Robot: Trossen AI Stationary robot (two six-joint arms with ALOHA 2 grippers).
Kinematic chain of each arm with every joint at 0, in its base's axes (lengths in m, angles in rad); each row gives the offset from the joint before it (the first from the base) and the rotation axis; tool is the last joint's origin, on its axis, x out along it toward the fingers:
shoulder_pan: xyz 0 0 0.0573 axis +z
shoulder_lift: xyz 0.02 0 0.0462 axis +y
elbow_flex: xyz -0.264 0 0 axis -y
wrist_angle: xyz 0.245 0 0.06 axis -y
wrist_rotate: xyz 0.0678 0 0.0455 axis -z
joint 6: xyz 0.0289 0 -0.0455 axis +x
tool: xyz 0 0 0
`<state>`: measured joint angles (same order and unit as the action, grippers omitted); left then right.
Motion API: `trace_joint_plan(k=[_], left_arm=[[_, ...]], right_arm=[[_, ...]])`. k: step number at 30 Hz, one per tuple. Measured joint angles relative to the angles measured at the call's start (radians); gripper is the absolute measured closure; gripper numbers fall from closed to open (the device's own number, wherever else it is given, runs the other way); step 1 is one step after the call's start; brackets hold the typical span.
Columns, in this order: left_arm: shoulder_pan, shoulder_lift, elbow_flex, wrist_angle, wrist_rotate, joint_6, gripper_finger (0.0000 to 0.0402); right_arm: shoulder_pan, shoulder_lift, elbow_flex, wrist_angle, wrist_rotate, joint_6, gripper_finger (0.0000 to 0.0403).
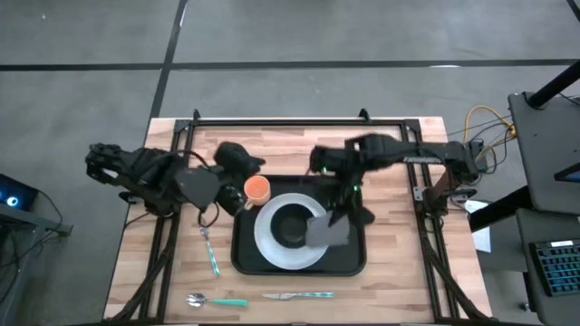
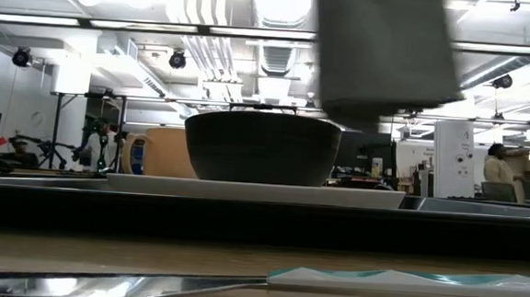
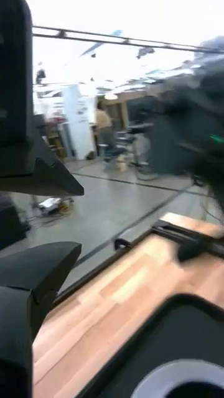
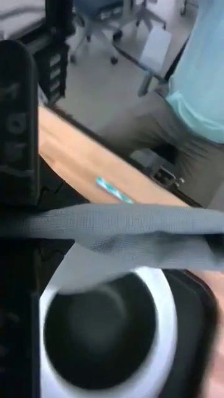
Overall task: Set up tray
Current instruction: Put the gray napkin on the black serving tray to the right of the white plate
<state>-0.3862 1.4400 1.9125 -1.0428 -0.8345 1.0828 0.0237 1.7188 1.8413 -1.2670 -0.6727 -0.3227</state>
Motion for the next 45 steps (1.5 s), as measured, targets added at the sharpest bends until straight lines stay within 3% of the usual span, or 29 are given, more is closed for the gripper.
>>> trace_joint_plan(k=[5,13,22,29,34,40,45], left_arm=[[-0.001,-0.062,-0.065,-0.002,-0.035,-0.09,0.0291],[-0.001,-0.122,-0.204,-0.002,-0.039,-0.092,0.0291],[-0.001,-0.127,-0.23,0.018,-0.061,-0.079,0.0291],[-0.001,-0.128,-0.23,0.017,-0.063,-0.083,0.0291],[-0.001,-0.13,-0.23,0.014,-0.064,-0.083,0.0291],[-0.001,-0.132,-0.23,0.014,-0.064,-0.094,0.0291],[0.0,-0.132,-0.23,0.014,-0.064,-0.098,0.0291]], right_arm=[[0.096,-0.11,-0.125,0.143,0.062,0.21,0.0395],[0.279,-0.32,-0.384,0.489,0.196,0.543,0.0395],[0.365,-0.418,-0.648,0.722,0.249,0.702,0.0395],[0.364,-0.457,-0.875,0.971,0.177,0.816,0.0395],[0.319,-0.543,-0.993,0.966,0.175,0.843,0.0395],[0.197,-0.671,-1.129,0.969,0.161,0.826,0.0395],[0.063,-0.686,-1.23,0.985,0.065,0.766,0.0395]])
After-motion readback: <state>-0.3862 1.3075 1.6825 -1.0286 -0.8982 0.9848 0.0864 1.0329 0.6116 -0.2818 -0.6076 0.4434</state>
